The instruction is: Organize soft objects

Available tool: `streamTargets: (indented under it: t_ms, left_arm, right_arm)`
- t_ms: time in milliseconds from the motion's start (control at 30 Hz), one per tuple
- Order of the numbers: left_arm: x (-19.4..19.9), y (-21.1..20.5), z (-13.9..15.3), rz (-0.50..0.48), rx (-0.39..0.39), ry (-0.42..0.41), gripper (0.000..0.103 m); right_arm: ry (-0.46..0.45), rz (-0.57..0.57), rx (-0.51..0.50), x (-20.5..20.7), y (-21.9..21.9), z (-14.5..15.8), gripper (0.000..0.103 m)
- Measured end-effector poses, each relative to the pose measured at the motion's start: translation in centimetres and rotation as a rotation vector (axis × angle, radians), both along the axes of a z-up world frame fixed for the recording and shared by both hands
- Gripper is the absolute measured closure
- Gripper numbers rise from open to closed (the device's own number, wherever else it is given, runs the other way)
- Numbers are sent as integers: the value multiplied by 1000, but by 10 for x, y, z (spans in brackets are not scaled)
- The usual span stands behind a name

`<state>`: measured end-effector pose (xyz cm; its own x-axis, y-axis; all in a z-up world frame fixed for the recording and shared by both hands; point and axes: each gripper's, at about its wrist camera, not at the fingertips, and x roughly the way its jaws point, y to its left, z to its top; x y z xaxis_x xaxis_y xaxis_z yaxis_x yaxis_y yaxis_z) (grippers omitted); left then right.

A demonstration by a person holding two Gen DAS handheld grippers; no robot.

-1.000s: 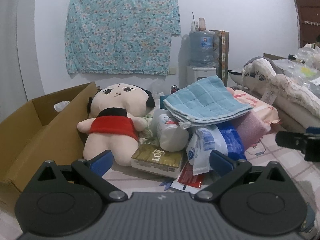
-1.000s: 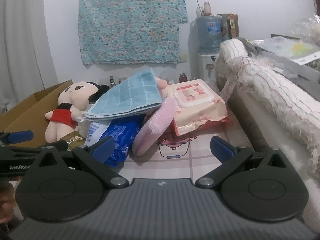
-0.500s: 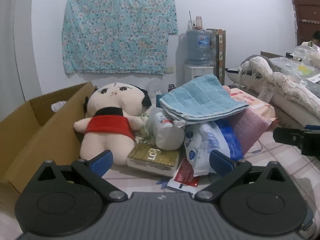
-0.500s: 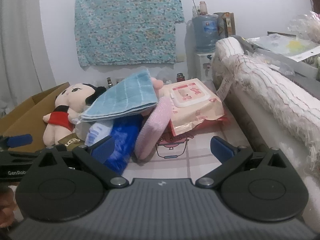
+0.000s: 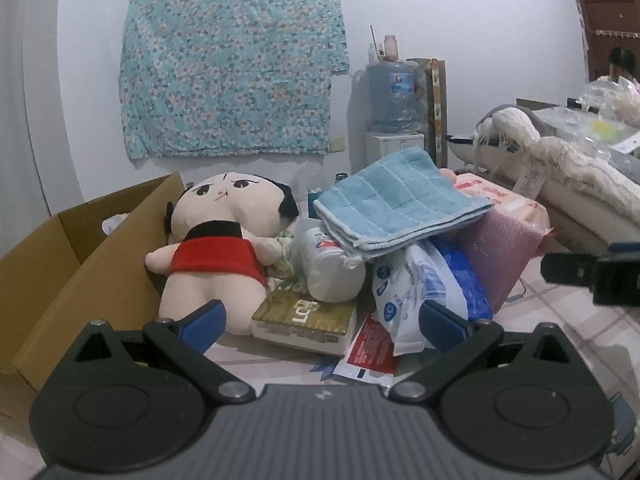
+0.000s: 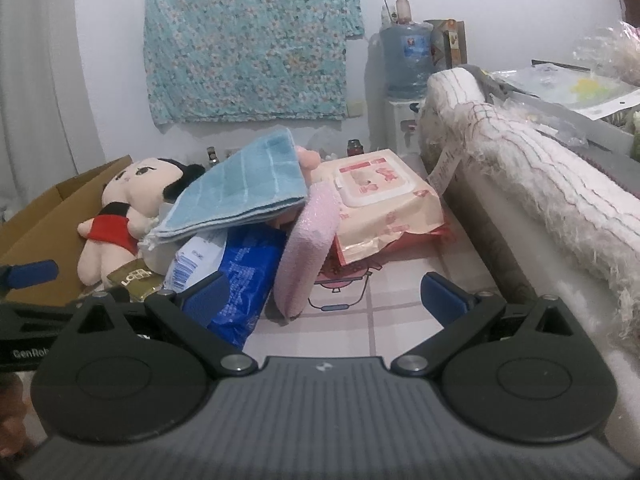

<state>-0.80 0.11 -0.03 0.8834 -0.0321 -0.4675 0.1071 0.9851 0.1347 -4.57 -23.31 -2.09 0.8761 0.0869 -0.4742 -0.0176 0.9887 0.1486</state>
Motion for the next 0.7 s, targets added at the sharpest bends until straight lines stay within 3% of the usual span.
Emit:
streamTargets:
  t_ms: [367, 700]
  left_arm:
    - [0, -1, 0, -9, -21, 10, 0]
    - [-5, 11, 0, 14, 29, -38, 0]
  right_arm:
    - [14, 6, -25, 3, 4, -1, 1]
    - [26, 8, 3, -2, 0, -5, 1]
